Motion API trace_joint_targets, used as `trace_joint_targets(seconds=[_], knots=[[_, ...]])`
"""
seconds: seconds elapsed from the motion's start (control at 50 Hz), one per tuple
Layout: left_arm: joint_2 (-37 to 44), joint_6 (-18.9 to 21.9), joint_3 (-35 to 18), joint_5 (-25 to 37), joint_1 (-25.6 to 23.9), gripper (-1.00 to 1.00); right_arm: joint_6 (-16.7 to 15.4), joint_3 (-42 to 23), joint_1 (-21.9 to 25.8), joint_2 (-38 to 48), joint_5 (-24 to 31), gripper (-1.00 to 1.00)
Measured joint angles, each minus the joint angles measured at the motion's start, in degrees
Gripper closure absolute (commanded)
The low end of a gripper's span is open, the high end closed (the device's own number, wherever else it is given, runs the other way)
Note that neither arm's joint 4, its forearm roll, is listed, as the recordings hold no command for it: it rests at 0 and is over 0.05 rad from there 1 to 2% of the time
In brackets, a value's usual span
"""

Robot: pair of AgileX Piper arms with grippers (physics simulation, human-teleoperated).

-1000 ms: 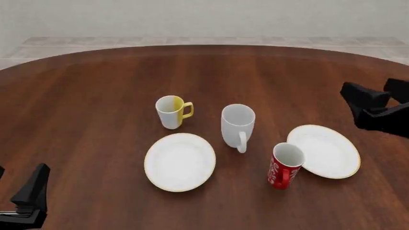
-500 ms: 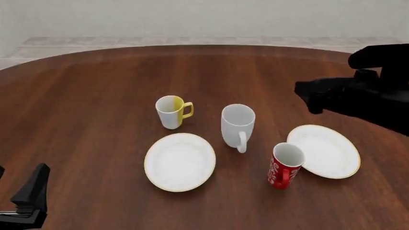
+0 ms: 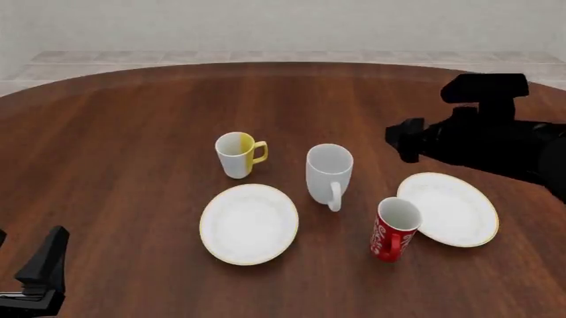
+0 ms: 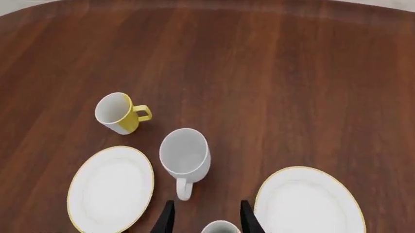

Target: Put the white mug on the left plate.

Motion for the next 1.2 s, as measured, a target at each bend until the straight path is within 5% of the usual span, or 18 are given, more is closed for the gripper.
trace_joint_targets(seconds=[1.2], knots=[[0.0, 0.0, 0.0, 0.0, 0.0, -1.0, 1.77, -7.86, 4.21, 21.35, -0.3, -1.0]])
